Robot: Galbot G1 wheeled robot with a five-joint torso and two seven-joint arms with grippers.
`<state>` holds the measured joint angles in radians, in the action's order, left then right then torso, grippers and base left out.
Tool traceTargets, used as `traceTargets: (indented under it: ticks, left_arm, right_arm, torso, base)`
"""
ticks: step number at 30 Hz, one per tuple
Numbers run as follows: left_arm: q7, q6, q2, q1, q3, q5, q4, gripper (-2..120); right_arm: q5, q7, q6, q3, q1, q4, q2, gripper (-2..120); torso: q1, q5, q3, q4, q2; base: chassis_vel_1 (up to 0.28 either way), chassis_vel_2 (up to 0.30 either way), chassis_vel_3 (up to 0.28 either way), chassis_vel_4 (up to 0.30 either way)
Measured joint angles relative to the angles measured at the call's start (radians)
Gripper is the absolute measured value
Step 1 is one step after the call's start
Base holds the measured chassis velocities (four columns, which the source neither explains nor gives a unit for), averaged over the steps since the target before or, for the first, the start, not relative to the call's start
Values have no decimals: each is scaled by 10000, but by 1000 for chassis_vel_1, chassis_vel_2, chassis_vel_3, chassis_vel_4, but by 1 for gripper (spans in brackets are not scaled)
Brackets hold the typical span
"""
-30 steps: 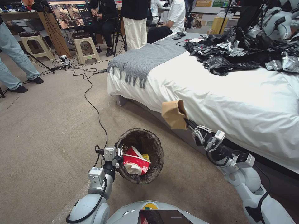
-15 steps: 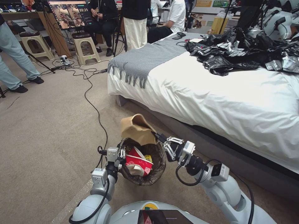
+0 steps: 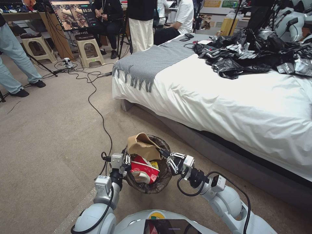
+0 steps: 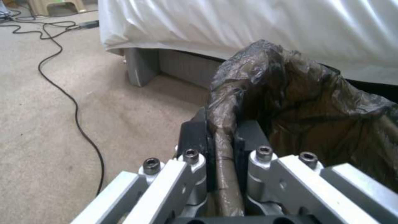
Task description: Pick up the trash bin, then pick up the garbage from the floor and place it into the trash bin.
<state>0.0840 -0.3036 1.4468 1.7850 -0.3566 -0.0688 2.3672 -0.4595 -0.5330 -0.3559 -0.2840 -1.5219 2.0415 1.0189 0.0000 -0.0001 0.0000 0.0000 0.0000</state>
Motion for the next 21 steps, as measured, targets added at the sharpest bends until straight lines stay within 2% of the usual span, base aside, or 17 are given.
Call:
traceTargets:
  ticks: [8,11,12,14,16,19,21]
  left_arm:
    - [-1,-13,-18,-29,-46,-66,48,7]
    - [-2,-19,-23,-55,-72,-99,55,7]
    - [-2,-19,-23,-55,-72,-99,55,7]
    - [-1,-25,-26,-58,-79,-114,66,7]
    - [-1,-25,-26,-58,-80,-115,67,7]
    - [-2,-34,-26,-63,-88,-121,84,7]
    - [-2,-35,-24,-64,-89,-122,84,7]
  right_arm:
    - [432,-70,-163,-182,-132,-514,131,0]
    - [521,-58,-203,-260,-137,-578,135,14]
    - [521,-58,-203,-260,-137,-578,135,14]
    - [534,-58,-213,-293,-133,-584,133,24]
    - [534,-58,-214,-295,-133,-583,133,25]
    - [534,-54,-213,-324,-104,-552,124,43]
    - [536,-51,-212,-335,-101,-534,124,47]
  torso:
    - [0,0,0,-1,0]
    - [0,0,0,0,0]
    - [0,0,0,0,0]
    - [0,0,0,0,0]
    - [0,0,0,0,0]
    - [0,1,0,0,0]
    - [0,0,0,0,0]
  base:
    - [0,0,0,0]
    - [0,0,0,0]
    - [0,0,0,0]
    - [0,0,0,0]
    - [0,0,0,0]
    - [0,0,0,0]
    - [0,0,0,0]
